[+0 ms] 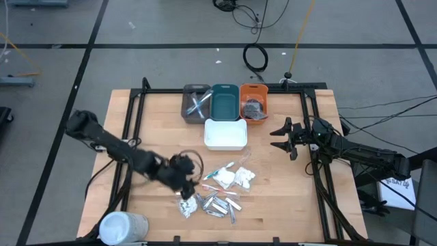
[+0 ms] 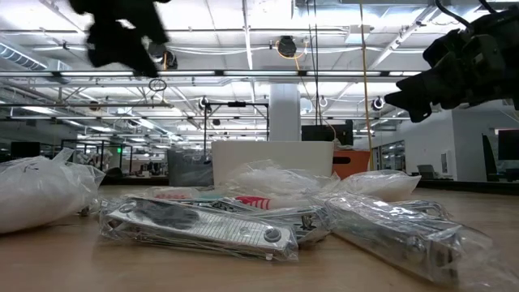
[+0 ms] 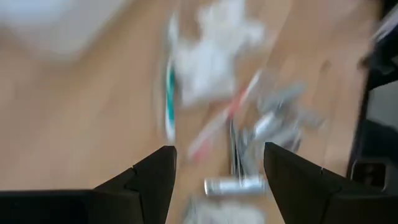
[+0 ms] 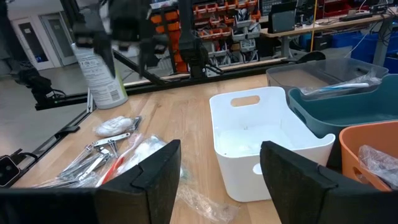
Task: Pick & Place Travel size toiletries
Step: Put the cotton pack into the blue bin
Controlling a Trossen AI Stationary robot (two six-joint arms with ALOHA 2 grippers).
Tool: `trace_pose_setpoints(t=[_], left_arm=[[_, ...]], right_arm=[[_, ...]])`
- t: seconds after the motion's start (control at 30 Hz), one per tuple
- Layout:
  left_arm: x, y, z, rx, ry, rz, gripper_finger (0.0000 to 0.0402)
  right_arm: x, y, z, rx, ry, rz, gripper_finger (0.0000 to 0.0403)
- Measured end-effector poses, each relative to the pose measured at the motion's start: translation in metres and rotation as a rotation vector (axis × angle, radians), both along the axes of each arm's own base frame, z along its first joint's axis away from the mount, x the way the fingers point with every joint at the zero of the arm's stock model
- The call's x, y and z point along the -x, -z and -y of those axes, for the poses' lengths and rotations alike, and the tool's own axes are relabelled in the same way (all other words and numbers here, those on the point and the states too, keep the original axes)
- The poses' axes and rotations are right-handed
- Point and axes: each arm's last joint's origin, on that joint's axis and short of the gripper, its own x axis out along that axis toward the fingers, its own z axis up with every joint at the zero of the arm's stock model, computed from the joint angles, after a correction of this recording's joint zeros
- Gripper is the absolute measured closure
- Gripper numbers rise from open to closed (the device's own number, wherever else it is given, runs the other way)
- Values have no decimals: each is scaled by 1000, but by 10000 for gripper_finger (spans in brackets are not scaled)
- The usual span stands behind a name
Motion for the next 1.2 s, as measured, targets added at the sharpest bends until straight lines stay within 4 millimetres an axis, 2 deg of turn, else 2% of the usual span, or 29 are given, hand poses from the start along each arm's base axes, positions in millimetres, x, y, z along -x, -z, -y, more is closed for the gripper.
trace_pose_setpoints(t=[0.13,0.27,0.47,0.7,0.93,1.03,1.2], left_arm=[[-3,22,27,83,8,-212,163],[-10,42,40,200,79,-351,163],[-22,66,42,208,68,-395,163],[-27,98,45,205,29,-509,163],[-29,108,48,224,72,-549,165],[-28,102,47,232,81,-537,192],[-26,87,43,254,86,-501,296]], right_arm=[[0,0,0,-1,0,-2,195],[0,0,0,-1,0,-3,195],[0,-4,0,30,1,39,195],[0,-11,0,77,3,108,195],[0,-12,0,80,4,114,195],[0,-12,0,80,4,114,195],[0,-12,0,80,4,114,195]])
